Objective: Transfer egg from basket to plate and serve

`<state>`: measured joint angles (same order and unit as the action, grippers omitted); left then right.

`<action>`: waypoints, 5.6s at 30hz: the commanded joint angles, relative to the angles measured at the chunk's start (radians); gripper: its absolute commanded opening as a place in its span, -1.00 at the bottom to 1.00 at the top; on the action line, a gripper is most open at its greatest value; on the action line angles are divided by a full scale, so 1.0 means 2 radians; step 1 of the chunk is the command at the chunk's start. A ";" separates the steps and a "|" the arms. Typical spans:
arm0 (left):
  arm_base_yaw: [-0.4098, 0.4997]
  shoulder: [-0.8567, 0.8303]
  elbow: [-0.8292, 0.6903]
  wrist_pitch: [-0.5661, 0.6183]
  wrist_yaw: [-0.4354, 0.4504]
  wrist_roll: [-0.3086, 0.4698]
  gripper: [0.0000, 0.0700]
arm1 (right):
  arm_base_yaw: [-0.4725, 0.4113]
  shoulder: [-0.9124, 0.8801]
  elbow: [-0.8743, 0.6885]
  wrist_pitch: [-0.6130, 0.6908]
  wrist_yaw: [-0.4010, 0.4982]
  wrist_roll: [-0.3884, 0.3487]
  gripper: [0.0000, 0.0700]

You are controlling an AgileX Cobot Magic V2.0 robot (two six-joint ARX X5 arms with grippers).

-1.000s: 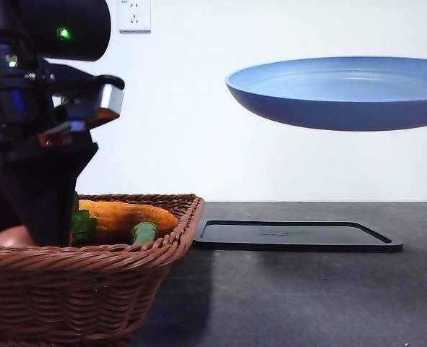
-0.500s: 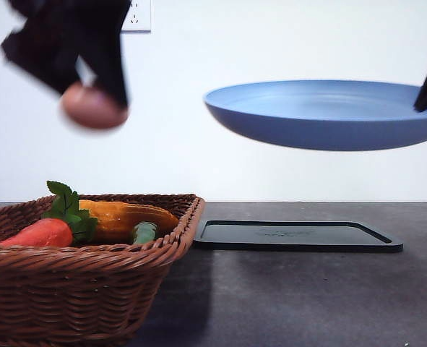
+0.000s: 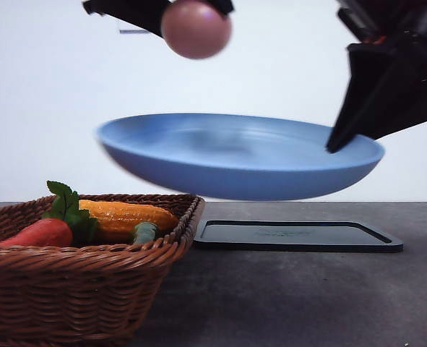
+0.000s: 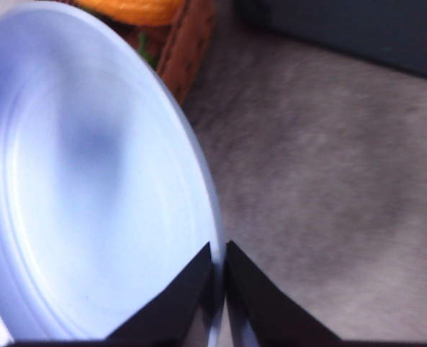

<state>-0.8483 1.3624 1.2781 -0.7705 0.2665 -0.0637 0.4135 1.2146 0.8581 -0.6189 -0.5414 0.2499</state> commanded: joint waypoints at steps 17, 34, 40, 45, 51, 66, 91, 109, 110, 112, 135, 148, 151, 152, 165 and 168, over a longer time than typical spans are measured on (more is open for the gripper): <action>-0.019 0.080 0.008 -0.002 -0.018 -0.001 -0.16 | 0.018 0.007 0.011 -0.002 -0.039 0.014 -1.00; -0.016 0.046 0.022 -0.032 -0.018 -0.008 0.03 | -0.017 0.007 0.012 -0.088 -0.044 -0.027 -1.00; -0.009 -0.012 0.022 -0.068 -0.018 -0.008 0.03 | -0.068 0.014 0.020 -0.100 -0.044 -0.050 -1.00; -0.006 -0.069 0.022 -0.080 -0.018 -0.010 0.03 | -0.110 0.048 0.041 -0.109 -0.043 -0.069 -1.00; -0.006 -0.137 0.022 -0.082 -0.018 -0.018 0.02 | -0.145 0.137 0.102 -0.109 -0.044 -0.086 -1.00; -0.006 -0.237 0.022 -0.108 -0.018 -0.031 0.02 | -0.212 0.384 0.365 -0.110 -0.046 -0.077 -1.00; -0.005 -0.220 0.022 -0.097 -0.036 -0.030 0.02 | -0.221 0.474 0.413 -0.109 -0.014 -0.060 -0.23; 0.039 -0.161 0.022 -0.037 -0.215 0.023 -0.91 | -0.197 0.306 0.461 -0.246 0.027 -0.109 -1.00; 0.048 -0.154 0.021 -0.037 -0.216 0.028 -0.97 | -0.189 0.290 0.461 -0.250 0.037 -0.115 -1.00; 0.070 -0.139 0.021 -0.036 -0.216 0.037 -1.00 | -0.169 0.257 0.461 -0.261 0.055 -0.127 -1.00; 0.255 -0.210 -0.181 0.173 -0.137 -0.036 -1.00 | 0.057 -0.107 0.123 0.021 0.309 -0.114 -1.00; 0.178 -0.364 -0.340 0.237 -0.146 -0.083 -1.00 | 0.075 -0.201 -0.156 0.265 0.327 -0.039 -1.00; 0.173 -0.372 -0.351 0.235 -0.148 -0.084 -1.00 | 0.075 -0.195 -0.164 0.264 0.327 -0.039 -1.00; 0.172 -0.371 -0.351 0.234 -0.147 -0.084 -1.00 | 0.075 -0.193 -0.164 0.264 0.327 -0.039 -1.00; 0.172 -0.368 -0.351 0.239 -0.146 -0.083 -1.00 | 0.073 -0.193 -0.164 0.265 0.327 -0.039 -1.00; 0.172 -0.368 -0.351 0.240 -0.146 -0.083 -1.00 | 0.073 -0.193 -0.164 0.265 0.327 -0.039 -1.00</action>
<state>-0.4961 0.6216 0.5652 -0.3057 -0.0238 -0.2253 0.5552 0.8234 0.5205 -0.0994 0.1093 0.1619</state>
